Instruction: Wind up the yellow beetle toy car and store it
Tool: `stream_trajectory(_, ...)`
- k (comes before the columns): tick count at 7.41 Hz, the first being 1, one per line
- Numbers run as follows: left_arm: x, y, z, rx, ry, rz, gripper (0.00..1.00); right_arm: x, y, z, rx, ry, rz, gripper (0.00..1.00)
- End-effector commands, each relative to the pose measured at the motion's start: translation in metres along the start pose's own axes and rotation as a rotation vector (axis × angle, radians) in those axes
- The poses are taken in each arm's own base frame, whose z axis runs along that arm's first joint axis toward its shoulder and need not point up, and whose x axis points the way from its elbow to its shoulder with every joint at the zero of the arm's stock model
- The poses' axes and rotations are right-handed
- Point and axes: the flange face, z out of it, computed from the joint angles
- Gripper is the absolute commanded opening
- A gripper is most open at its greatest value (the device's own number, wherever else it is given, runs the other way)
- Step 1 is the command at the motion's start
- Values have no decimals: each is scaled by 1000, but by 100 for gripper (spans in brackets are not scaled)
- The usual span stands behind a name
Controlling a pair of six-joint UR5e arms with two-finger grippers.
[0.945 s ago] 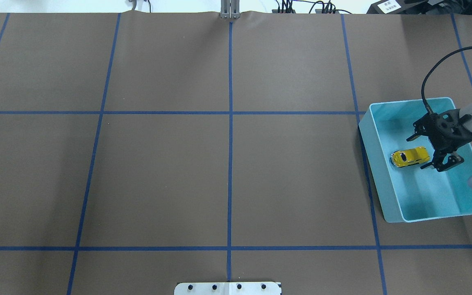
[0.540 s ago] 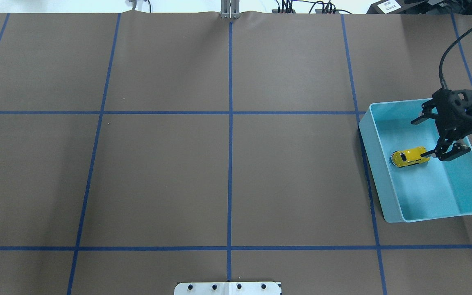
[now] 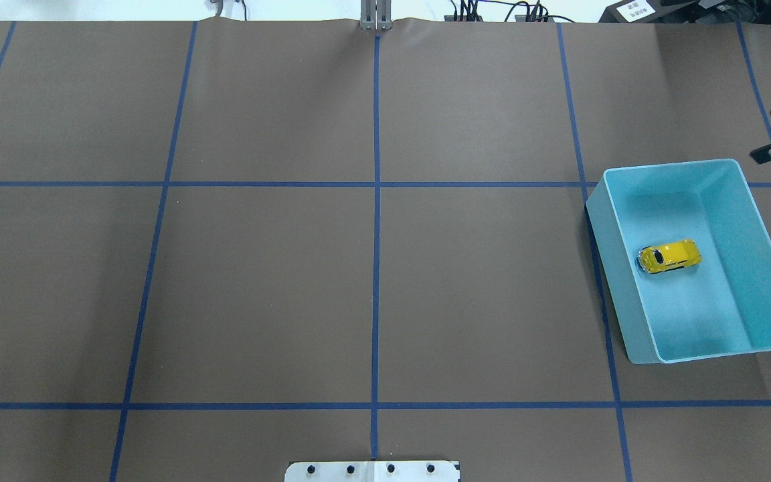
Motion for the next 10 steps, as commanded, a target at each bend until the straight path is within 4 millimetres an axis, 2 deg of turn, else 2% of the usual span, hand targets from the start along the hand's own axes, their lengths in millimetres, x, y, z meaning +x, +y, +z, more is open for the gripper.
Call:
stream_trajectory(1, -1, 0, 1, -2, 0, -4, 100, 53, 23, -15, -174, 199, 433, 100)
stream_trajectory(2, -2, 0, 2, -4, -1, -6, 100, 72, 41, -10, -188, 216, 605, 100)
stream_trajectory(3, -3, 0, 2, -4, -2, -4, 100, 96, 83, 3, -234, 212, 699, 100)
stream_trajectory(5, -3, 0, 3, -5, -2, -5, 100, 101, 116, 13, -270, 208, 749, 100)
stream_trajectory(7, -3, 0, 2, -4, -2, -4, 100, 101, 125, 15, -279, 201, 766, 100)
stream_trajectory(8, 0, 0, 0, 0, 0, -1, 100, 100, 144, 17, -289, 188, 784, 100)
stream_trajectory(10, -3, 0, 2, -4, -2, -4, 100, 101, 146, -1, -255, 194, 802, 100)
